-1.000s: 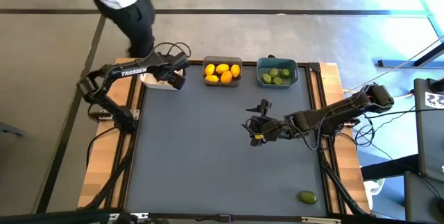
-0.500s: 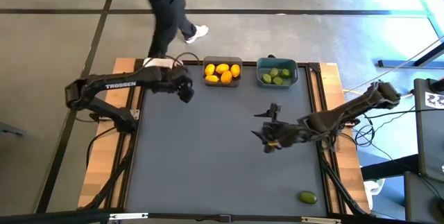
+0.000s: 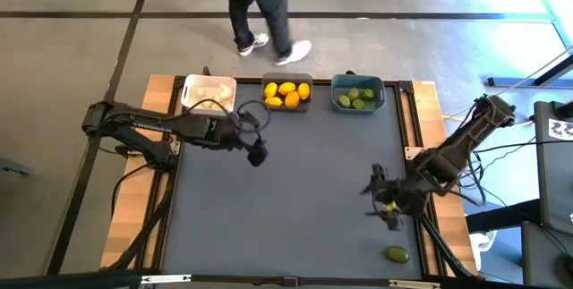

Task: Sort produce into baskets
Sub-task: Put the lime into the blue bin

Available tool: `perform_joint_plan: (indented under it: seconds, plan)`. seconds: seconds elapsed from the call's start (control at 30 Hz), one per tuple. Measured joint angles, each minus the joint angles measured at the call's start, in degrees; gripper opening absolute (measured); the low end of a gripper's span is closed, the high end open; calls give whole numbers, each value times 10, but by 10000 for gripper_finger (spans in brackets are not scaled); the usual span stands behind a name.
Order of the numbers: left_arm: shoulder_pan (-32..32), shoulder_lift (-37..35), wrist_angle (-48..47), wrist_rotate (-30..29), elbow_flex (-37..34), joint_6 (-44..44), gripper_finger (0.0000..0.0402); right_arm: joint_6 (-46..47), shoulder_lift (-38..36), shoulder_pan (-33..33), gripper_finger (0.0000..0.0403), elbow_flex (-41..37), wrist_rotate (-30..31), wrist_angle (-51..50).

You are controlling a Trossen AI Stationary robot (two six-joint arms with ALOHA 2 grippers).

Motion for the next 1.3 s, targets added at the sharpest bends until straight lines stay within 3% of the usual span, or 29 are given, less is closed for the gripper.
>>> perform_joint_plan:
  seconds: [0.17,0.43,0.73,1.17,1.3]
  plan:
    - [-50,0,50,0,0,-9,235,116,29,57,294,0,-85,-2]
    - [-104,0,57,-1,0,-53,235,282,97,160,294,0,-147,-4]
    - [-133,0,57,-4,0,-82,235,394,196,249,294,0,-176,-6]
    - [-136,0,57,-6,0,-83,235,421,312,263,294,0,-180,34]
    - [-135,0,56,-6,0,-83,235,423,342,263,272,0,-181,33]
